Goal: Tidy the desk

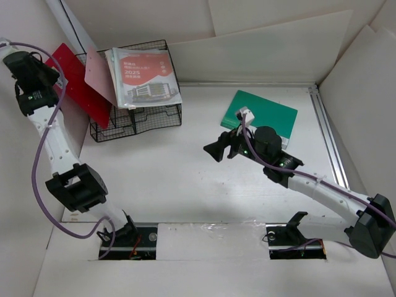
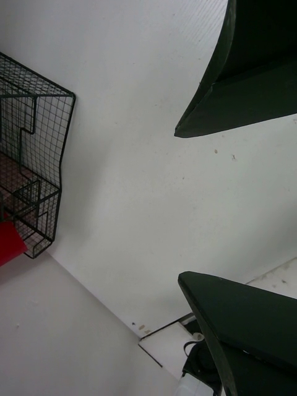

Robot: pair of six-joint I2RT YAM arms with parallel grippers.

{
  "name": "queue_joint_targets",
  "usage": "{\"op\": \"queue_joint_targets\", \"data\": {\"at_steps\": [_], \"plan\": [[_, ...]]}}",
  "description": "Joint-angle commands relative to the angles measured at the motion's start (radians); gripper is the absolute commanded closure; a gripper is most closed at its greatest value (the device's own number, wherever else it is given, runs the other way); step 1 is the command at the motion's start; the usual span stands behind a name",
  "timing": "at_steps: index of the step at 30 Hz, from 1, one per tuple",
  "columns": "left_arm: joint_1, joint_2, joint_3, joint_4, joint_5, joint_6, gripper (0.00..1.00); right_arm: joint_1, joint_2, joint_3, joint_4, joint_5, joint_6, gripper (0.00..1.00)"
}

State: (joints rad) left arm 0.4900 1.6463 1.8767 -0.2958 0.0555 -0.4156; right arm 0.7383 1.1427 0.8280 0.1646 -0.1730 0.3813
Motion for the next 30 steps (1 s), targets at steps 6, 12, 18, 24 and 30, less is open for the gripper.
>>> {"op": "queue_joint_targets", "data": {"at_steps": [6, 12, 18, 24, 30], "plan": [[-0.002, -0.059, 0.013, -0.055, -0.085, -0.009, 0.31, 0.023, -0.037, 0.039, 0.035, -0.002, -0.001, 0.05], [-0.002, 0.021, 0.070, -0.055, -0.095, 0.041, 0.23, 0.023, -0.037, 0.039, 0.035, -0.002, -0.001, 0.05], [-0.002, 0.141, 0.151, -0.074, -0.128, 0.064, 0.26, 0.032, -0.003, 0.048, 0.035, -0.002, -0.001, 0.05], [-0.024, 0.253, 0.251, -0.083, -0.148, 0.083, 0.29, 0.032, 0.029, 0.057, 0.035, 0.009, -0.001, 0.05], [-0.042, 0.331, 0.291, -0.050, -0.125, 0.092, 0.53, 0.041, 0.058, 0.057, 0.035, 0.009, -0.010, 0.05]]}}
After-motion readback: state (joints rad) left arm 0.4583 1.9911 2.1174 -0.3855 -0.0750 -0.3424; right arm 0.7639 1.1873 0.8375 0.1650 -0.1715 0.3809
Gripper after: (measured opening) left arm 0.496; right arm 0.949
